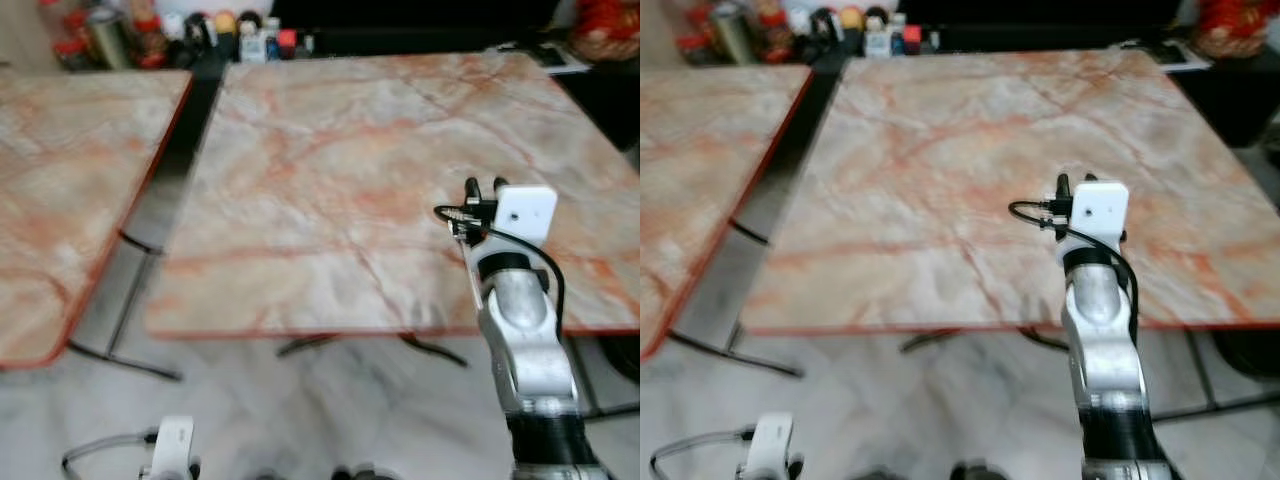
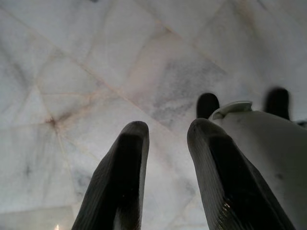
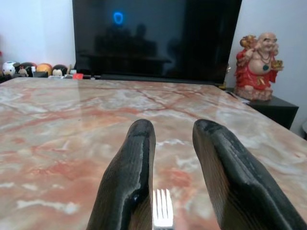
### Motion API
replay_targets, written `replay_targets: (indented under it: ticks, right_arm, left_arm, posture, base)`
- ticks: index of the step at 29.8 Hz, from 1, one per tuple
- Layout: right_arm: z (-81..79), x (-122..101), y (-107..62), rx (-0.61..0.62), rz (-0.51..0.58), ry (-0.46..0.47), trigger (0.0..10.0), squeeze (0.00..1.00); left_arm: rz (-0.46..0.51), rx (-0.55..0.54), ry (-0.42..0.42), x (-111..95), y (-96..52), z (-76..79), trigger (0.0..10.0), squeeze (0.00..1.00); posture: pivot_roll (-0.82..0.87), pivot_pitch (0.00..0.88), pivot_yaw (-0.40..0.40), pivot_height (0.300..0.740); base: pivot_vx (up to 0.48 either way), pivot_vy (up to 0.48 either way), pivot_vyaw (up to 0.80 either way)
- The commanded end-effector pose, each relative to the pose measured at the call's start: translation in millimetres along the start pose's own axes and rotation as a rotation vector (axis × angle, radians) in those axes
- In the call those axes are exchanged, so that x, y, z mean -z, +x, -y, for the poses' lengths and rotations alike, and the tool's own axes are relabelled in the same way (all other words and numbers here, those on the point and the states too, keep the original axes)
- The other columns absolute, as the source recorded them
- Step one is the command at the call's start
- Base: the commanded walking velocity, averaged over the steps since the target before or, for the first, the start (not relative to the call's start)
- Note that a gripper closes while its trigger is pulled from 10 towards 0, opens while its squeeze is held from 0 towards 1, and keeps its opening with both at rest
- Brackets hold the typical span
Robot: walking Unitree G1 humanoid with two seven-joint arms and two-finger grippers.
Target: Setting the table
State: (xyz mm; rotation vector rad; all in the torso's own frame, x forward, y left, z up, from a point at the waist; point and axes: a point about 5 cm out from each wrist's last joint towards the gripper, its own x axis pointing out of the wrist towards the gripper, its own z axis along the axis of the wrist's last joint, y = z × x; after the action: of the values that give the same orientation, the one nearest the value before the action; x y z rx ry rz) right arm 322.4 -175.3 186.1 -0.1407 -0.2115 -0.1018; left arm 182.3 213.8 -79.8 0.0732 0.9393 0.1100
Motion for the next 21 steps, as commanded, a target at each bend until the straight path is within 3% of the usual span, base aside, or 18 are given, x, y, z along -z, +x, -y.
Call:
replay_targets:
  ticks: [1,5,11,16,17,21]
  right_arm:
    - [-1.1,-3,1.1,0.000,0.004,-0.007,10.0,0.00]
    - [0.5,9,1.1,0.019,-0.078,-0.063,10.0,0.00]
    - [6.5,25,-1.2,0.053,-0.199,-0.013,10.0,0.00]
    - [5.1,28,-1.8,0.041,-0.221,-0.014,10.0,0.00]
    - [0.7,32,-3.3,0.023,-0.253,-0.024,10.0,1.00]
    - [-6.3,39,-4.1,0.001,-0.310,-0.030,10.0,1.00]
  left_arm:
    - [-0.031,-0.011,0.012,8,-1.4,-4.9,10.0,0.00]
    - [-0.032,-0.011,0.015,7,-1.5,-6.2,10.0,0.00]
    - [-0.032,-0.009,0.014,7,-1.5,-5.9,10.0,0.00]
    - [-0.033,-0.008,0.013,8,-1.5,-5.6,10.0,0.00]
    - [-0.036,-0.007,0.013,9,-1.7,-5.4,10.0,0.00]
    - [-0.041,-0.004,0.017,11,-2.1,-5.8,10.0,0.00]
  posture:
    - [-0.04,0.176,0.037,0.740]
    - [-0.04,0.175,0.037,0.740]
    - [-0.04,0.182,0.038,0.740]
    - [-0.04,0.182,0.036,0.740]
    - [-0.04,0.179,0.039,0.740]
    - [-0.04,0.165,0.039,0.740]
  base:
    - [0.000,0.000,0.00]
    - [0.000,0.000,0.00]
    - [0.000,0.000,0.00]
    - [0.000,0.000,0.00]
    - [0.000,0.000,0.00]
    - [0.000,0.000,0.00]
